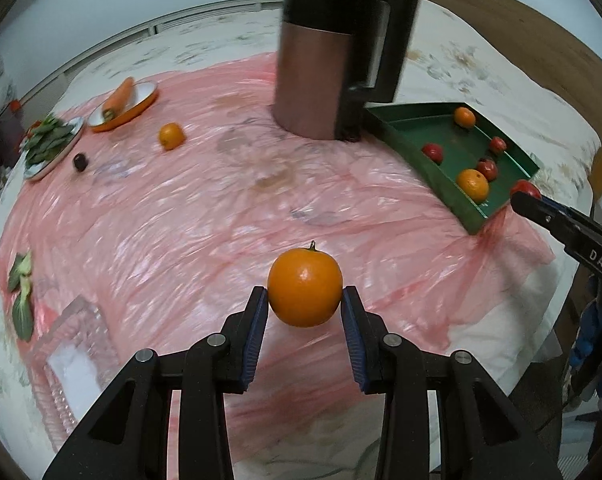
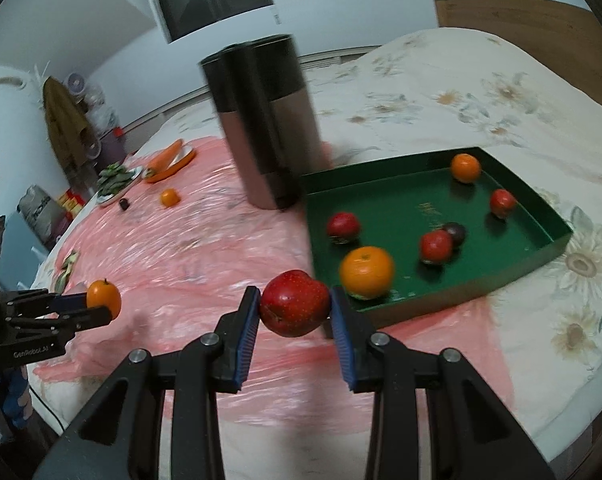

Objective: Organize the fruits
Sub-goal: 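Lower the orange with the left tool while the right tool lowers the red apple into the tray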

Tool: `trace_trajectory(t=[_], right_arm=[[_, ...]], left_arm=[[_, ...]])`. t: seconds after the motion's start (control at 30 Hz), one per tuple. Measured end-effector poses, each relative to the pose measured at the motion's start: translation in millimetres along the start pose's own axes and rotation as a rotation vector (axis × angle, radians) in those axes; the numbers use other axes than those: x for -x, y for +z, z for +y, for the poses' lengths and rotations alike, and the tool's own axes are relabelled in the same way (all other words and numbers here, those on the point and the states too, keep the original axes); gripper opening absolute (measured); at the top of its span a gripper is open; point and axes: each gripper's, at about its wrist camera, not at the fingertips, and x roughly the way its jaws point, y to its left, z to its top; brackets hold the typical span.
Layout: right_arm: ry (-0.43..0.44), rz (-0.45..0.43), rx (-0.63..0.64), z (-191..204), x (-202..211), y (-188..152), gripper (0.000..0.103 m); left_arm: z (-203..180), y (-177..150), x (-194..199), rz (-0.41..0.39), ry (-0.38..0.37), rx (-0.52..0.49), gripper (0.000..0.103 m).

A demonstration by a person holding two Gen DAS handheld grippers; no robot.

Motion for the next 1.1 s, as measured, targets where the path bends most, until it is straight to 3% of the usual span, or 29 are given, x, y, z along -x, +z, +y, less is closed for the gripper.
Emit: trace_trajectory(t=[0.33,1.1], right_arm=[[-0.048,-0.033,-0.076,-56.7,-2.2,4.2,0.033],[-0.152,-0.098,-0.126,-133.8,-15.4,41.1,0.033]], left_arm=[[-49.5,29.1,-22.5,0.014,-0.035,-0.086,0.033],[-155.6,116.2,-59.2,-0.076,-0.087,-0.296,0.033]])
